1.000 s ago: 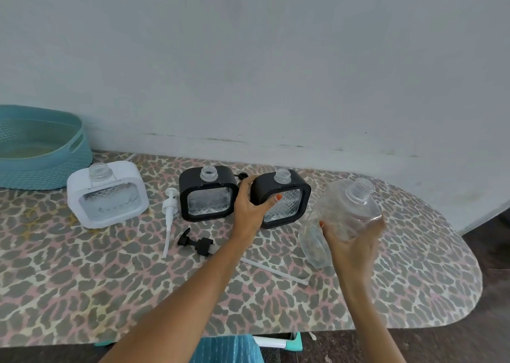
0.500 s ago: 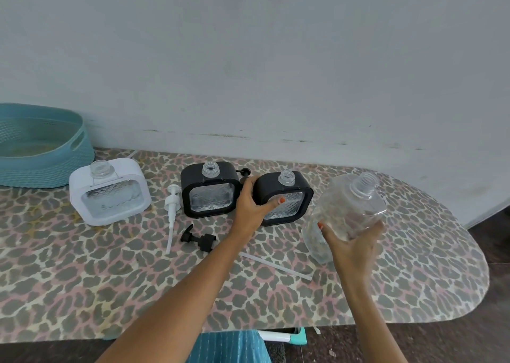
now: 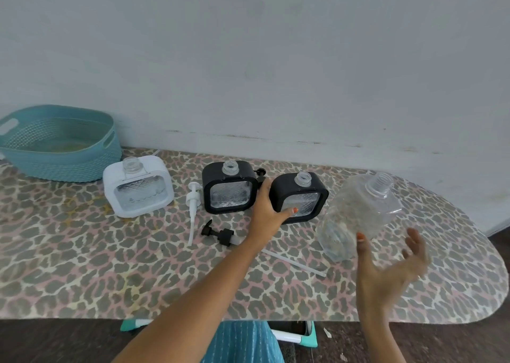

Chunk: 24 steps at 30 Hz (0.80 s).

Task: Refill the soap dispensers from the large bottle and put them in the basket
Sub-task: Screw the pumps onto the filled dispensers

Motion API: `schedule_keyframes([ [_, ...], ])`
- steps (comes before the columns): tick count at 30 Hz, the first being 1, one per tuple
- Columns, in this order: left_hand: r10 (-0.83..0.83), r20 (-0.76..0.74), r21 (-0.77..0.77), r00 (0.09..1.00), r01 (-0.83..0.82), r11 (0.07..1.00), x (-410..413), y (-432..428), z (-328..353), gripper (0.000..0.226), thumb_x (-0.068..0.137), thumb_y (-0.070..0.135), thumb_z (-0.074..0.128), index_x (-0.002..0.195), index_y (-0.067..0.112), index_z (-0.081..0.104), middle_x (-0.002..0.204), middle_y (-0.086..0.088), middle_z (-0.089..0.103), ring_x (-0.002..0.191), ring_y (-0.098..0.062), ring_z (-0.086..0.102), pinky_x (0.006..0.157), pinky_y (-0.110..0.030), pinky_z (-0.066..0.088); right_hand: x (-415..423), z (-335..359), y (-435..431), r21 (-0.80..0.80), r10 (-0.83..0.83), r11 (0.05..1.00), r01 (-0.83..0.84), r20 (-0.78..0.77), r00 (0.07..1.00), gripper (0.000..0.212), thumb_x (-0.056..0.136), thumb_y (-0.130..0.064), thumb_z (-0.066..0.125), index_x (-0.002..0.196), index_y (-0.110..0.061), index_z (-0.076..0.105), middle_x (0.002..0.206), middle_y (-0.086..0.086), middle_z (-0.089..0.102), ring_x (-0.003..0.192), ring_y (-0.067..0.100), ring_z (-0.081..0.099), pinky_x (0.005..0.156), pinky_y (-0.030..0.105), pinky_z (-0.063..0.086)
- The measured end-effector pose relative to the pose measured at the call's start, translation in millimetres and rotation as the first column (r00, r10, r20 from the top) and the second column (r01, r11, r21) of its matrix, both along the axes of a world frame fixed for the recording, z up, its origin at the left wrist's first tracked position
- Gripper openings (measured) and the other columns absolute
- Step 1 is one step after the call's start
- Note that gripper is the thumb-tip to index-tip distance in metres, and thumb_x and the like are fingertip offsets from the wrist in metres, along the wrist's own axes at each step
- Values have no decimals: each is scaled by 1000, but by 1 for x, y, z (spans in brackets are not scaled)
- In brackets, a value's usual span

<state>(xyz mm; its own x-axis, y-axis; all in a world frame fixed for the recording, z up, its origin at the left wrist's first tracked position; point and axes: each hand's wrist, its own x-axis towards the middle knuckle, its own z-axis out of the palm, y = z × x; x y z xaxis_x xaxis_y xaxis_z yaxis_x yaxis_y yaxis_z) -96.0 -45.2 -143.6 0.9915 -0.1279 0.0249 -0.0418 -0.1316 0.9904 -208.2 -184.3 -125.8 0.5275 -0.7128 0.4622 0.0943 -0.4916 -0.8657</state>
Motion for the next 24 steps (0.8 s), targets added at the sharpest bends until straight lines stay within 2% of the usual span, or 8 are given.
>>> schedule_keyframes([
  [2,10,-6,42,1000,-10,999,-6,4,4,86,78,10,69,145,15,14,146,0,32,135,-13,30,102,-17,28,-6,-1,9,-97,-8,995,17,94,996,85,75,-65,54,126,2,37,120,-10,37,108,-11,33,99,21,31],
  [5,28,36,51,999,-30,998,-18,14,11,88,79,8,68,145,18,11,144,8,30,134,-4,25,100,-10,23,-6,-3,30,-241,53,970,-19,133,990,52,86,-50,50,109,-3,47,104,6,49,100,5,37,88,30,36],
  [8,27,121,19,992,-30,999,-32,35,18,73,80,5,66,141,18,27,131,12,40,123,2,37,102,-10,29,2,-4,62,-311,216,932,-185,67,974,26,85,-31,55,96,-8,53,89,1,52,88,5,43,78,18,39],
  [10,56,185,15,981,-60,998,-42,56,27,52,83,6,63,130,16,45,116,7,56,102,9,53,90,-5,41,10,-6,87,-295,308,905,-308,-47,950,10,82,-14,60,89,-8,58,84,-3,53,77,9,49,69,19,42],
  [12,148,288,34,946,-164,986,-47,83,36,36,84,7,62,117,18,54,96,8,62,84,11,58,78,-4,45,21,-5,116,-237,391,869,-434,-209,896,11,79,-2,66,87,-9,61,80,-3,54,73,16,54,64,17,41],
  [14,261,359,11,896,-284,959,-46,118,42,30,83,4,62,108,20,56,88,12,61,82,8,59,76,-6,46,35,-3,146,-175,471,810,-560,-377,798,9,83,-3,62,90,-8,63,83,-1,56,79,20,57,68,16,39],
  [19,528,504,-3,683,-610,792,-31,219,38,39,77,3,68,110,16,52,101,7,52,96,-3,49,86,-5,38,78,0,219,-233,415,609,-758,-721,555,32,95,-13,42,125,-6,47,128,9,48,116,22,46,89,29,41],
  [24,524,316,110,791,-580,807,-15,283,10,75,68,13,78,131,16,36,127,2,38,121,-14,37,103,-28,30,107,-2,259,-371,270,511,-775,-787,555,35,91,0,43,126,-5,44,132,11,44,116,24,47,96,29,41],
])
